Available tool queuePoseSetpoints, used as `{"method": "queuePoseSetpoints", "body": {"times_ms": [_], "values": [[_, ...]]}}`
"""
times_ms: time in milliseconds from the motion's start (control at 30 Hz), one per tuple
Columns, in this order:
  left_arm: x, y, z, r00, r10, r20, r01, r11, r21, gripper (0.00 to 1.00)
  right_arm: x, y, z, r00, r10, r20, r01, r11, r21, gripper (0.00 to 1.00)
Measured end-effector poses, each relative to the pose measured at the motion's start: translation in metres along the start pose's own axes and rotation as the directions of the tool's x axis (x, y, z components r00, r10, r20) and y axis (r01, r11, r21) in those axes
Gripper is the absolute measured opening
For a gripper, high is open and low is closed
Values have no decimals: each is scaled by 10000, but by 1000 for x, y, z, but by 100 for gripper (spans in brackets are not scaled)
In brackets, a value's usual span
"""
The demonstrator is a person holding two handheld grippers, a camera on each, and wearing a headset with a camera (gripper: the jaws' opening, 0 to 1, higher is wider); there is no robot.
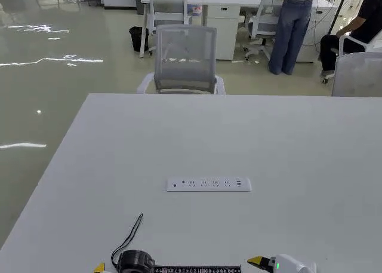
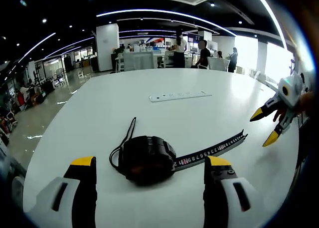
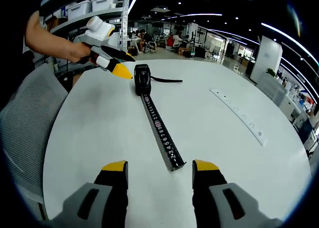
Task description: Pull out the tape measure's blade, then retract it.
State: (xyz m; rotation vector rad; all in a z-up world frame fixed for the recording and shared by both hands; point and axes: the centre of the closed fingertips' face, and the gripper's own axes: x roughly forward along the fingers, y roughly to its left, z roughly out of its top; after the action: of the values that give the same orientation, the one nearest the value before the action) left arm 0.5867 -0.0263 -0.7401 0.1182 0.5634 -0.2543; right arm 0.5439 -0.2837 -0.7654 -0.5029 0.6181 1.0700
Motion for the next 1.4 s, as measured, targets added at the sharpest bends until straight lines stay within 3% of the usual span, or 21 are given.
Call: {"method": "queuePoseSetpoints", "body": {"times_ms": [400, 667, 1033, 1400], "values": [[8, -1, -1, 10000, 65, -32, -64, 9999, 151, 81, 19, -12, -13, 9966, 636, -523, -674, 9949, -751, 38], [13, 1, -1, 9998, 163, -64, -162, 9997, 186, 81, 29, -22, -22, 9930, 903, -757, -955, 9931, -680, 32], [18, 0, -2, 9997, 208, -96, -207, 9997, 85, 80, 41, -23, -25, 9853, 1481, -850, -1567, 9821, -1050, 22], [22, 0, -3, 9994, 316, -109, -317, 9995, -80, 79, 40, -23, -28, 9834, 1768, -417, -1795, 9811, -725, 17]]}}
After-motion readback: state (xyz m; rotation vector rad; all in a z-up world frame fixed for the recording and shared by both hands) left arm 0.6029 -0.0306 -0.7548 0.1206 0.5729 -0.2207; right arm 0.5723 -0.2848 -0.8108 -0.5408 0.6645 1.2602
